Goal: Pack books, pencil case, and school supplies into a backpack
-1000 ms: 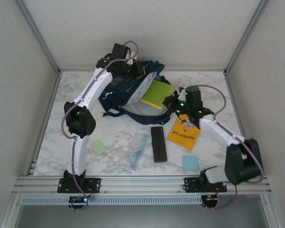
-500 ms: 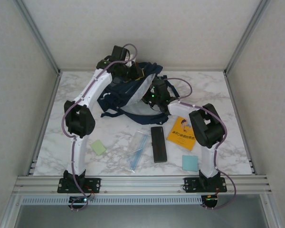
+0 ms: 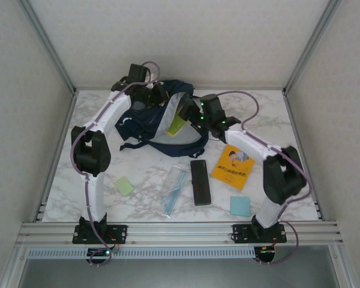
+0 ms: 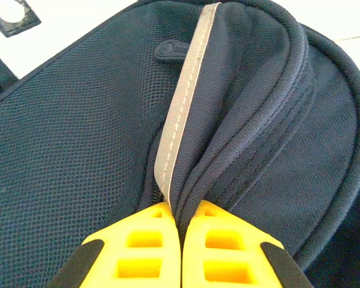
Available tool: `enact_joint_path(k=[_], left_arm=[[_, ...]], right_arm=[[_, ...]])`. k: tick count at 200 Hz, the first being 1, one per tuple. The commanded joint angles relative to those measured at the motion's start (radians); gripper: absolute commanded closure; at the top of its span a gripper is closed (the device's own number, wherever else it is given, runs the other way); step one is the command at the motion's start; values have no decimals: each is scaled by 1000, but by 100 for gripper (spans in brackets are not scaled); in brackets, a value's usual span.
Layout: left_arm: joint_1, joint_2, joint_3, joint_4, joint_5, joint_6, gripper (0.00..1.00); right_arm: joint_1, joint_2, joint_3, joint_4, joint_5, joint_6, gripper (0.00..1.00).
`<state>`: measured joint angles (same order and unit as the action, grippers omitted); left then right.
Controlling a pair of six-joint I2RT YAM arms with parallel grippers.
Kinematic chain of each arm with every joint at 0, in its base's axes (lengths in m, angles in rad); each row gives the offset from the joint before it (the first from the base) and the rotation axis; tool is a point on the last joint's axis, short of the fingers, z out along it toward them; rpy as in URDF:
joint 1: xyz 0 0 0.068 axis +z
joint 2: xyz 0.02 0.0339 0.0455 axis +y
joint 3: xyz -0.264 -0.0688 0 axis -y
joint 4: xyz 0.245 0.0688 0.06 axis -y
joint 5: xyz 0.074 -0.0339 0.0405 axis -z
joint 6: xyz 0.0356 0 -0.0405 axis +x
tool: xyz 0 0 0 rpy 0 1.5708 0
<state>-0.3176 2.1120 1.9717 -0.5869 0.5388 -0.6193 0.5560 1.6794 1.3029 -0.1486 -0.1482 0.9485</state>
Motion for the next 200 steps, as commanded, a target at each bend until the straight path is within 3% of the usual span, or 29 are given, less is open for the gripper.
enact_joint_path(k=[1, 41, 69, 78, 87, 101, 113, 154, 200], left_arm=[[61, -80, -71, 31, -123, 24, 100], [62, -135, -185, 1, -197, 99, 100], [42, -179, -271, 5, -216, 111, 100], [34, -194, -294, 5, -215, 113, 94], [20, -211, -317, 5, -215, 113, 79], [-3, -242, -346, 3, -220, 112, 49], [-30, -271, -370, 3, -229, 111, 37], [-141, -333, -428, 38, -225, 76, 30], [-281, -351, -520, 178, -224, -8, 28]], right_arm=[[-11, -97, -23, -255, 87, -143, 27], [-37, -244, -100, -533, 332, -283, 18], [-88, -335, -210, -620, 458, -302, 12], [-112, -366, -253, -629, 473, -298, 11], [-139, -397, -303, -630, 484, -294, 10], [-187, -437, -373, -630, 482, -279, 9], [-234, -466, -434, -613, 455, -269, 7], [-312, -498, -586, -484, 371, -265, 7], [-331, -405, -676, -335, 279, -232, 7]])
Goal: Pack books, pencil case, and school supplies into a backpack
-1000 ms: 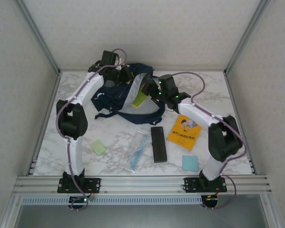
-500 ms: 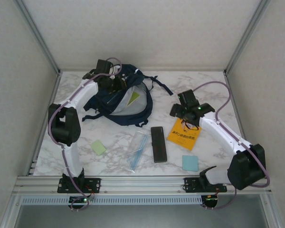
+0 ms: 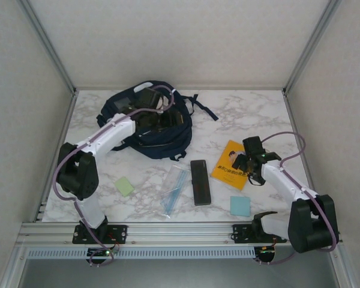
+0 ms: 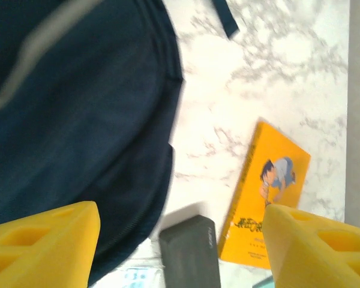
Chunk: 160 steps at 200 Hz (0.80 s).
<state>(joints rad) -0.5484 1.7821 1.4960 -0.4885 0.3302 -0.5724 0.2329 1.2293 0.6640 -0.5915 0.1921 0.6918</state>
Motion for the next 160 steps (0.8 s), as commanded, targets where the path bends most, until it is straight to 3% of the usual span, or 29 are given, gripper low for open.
enact_joint_path(k=[1, 54, 118, 160], left_arm=[[-51, -19, -44, 82, -16, -56, 28], [-129, 25, -44, 95, -22, -70, 28], [-134, 21, -54, 95, -27, -64, 27], [-133, 36, -53, 98, -15, -63, 27]], right_arm=[[-9, 46, -37, 109, -64, 25, 7], [-9, 87, -56, 222, -181, 26, 13], [-18, -14, -59, 240, -245, 44, 25], [-26, -70, -84, 294, -281, 70, 39]])
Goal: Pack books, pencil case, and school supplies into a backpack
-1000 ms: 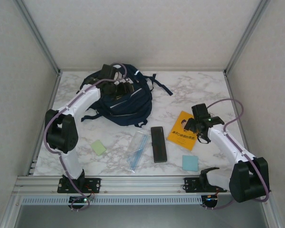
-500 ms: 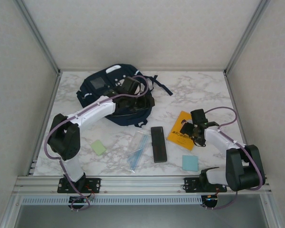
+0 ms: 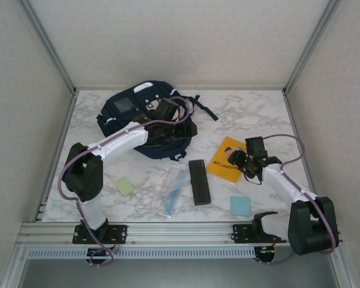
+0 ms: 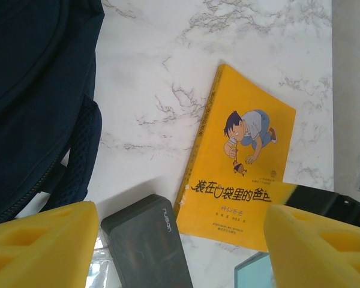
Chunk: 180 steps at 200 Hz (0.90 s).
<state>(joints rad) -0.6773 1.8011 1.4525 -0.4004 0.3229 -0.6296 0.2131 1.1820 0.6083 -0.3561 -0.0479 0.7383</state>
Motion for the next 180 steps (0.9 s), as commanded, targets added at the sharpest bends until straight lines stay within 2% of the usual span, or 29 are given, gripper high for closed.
enact_joint_path(k=[1, 31, 61, 101, 117, 138, 180], left_arm=[[-4, 17, -9, 10, -7, -5, 27], [-7, 21, -10, 11, -1, -7, 28], [-9, 18, -11, 11, -1, -7, 28], [-15, 24, -12, 11, 4, -8, 28], [-18, 30, -11, 11, 8, -9, 28], [-26, 44, -6, 10, 16, -9, 28], [-34, 53, -4, 9, 24, -7, 28]], right_arm=[[-7, -22, -30, 60, -41, 23, 39], [-12, -3, -56, 106, -69, 31, 52], [-15, 12, -74, 166, -105, 45, 70], [-18, 28, -73, 217, -134, 68, 78], [-18, 40, -71, 234, -136, 73, 90], [-20, 60, -68, 248, -139, 82, 99], [-31, 55, -62, 275, -161, 92, 100]])
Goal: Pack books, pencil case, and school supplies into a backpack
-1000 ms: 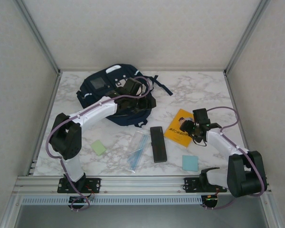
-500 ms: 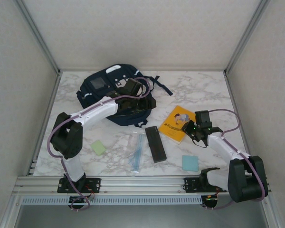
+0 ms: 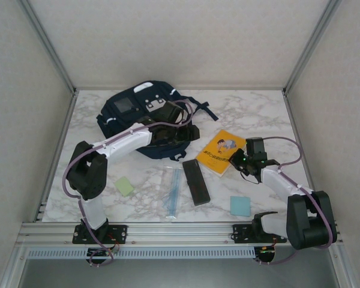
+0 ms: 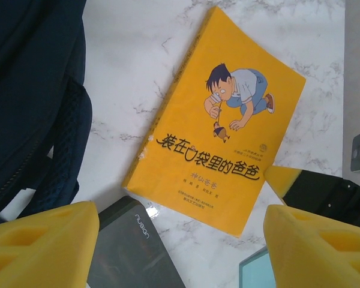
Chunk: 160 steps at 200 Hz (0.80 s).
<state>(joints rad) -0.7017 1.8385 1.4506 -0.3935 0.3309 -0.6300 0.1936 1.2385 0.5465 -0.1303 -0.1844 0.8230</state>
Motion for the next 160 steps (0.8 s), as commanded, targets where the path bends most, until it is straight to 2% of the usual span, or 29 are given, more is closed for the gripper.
enact_joint_path(k=[1, 27, 68, 107, 160], left_arm=[[-10, 16, -2, 5, 17, -7, 28], [-10, 36, -7, 66, 86, -18, 27], [-7, 99, 10, 189, 209, -48, 27], [21, 109, -16, 277, 231, -114, 27], [30, 133, -37, 324, 247, -156, 27]], right_arm=[[-11, -3, 1, 51, -26, 6, 100], [-16, -29, 32, 58, -85, -16, 100], [-16, -61, 163, -46, -173, -92, 100], [-17, -13, 278, -97, -273, -122, 100], [-17, 30, 280, -138, -264, -170, 100]])
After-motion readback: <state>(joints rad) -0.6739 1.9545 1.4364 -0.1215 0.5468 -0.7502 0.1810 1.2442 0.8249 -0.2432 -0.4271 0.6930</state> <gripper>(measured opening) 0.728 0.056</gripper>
